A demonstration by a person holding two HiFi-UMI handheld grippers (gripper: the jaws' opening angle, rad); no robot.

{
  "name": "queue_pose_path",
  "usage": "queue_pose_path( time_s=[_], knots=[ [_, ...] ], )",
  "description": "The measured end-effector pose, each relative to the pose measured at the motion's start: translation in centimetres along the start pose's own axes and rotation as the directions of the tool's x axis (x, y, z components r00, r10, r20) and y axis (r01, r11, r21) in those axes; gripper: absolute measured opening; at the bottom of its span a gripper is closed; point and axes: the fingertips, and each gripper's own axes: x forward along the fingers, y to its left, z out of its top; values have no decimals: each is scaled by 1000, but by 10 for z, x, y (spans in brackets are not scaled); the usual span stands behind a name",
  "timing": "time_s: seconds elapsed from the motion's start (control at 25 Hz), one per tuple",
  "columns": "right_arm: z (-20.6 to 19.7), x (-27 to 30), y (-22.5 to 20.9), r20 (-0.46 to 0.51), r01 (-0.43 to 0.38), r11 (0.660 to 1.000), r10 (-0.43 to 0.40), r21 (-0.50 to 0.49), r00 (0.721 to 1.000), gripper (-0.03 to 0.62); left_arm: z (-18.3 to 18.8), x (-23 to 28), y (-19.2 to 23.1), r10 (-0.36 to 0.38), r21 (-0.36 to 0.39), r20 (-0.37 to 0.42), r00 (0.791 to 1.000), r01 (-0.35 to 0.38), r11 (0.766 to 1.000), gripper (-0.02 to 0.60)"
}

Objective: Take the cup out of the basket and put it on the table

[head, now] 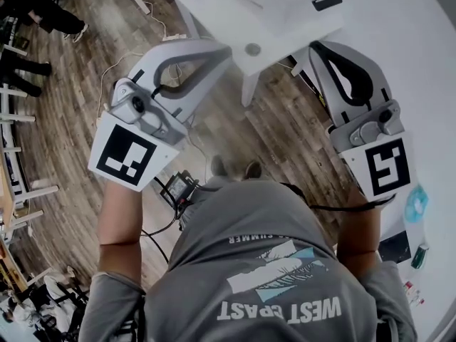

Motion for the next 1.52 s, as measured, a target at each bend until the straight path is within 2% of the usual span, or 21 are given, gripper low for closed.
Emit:
queue_pose_path(
  time_s=[0.44, 1.0, 1.28, 1.52],
  knots=[
    [-17, 4, -26, 6, -4, 1000, 4, -6, 1000, 12, -4, 27, 8, 14, 0, -26, 1000, -14, 1000, 9],
    [-19, 80, -39, -34, 68, 998, -68, -1, 997, 12, -56, 26, 72, -27, -18, 44, 999, 28, 999, 9],
    [-21, 107, -44, -70, 104, 994, -105, -18, 992, 12, -78, 24, 92, -56, -21, 82, 995, 58, 998, 9],
    [-36, 117, -63, -95, 112, 994, -113, -11, 989, 12, -92, 45, 98, -75, -49, 87, 993, 79, 996, 9]
  ],
)
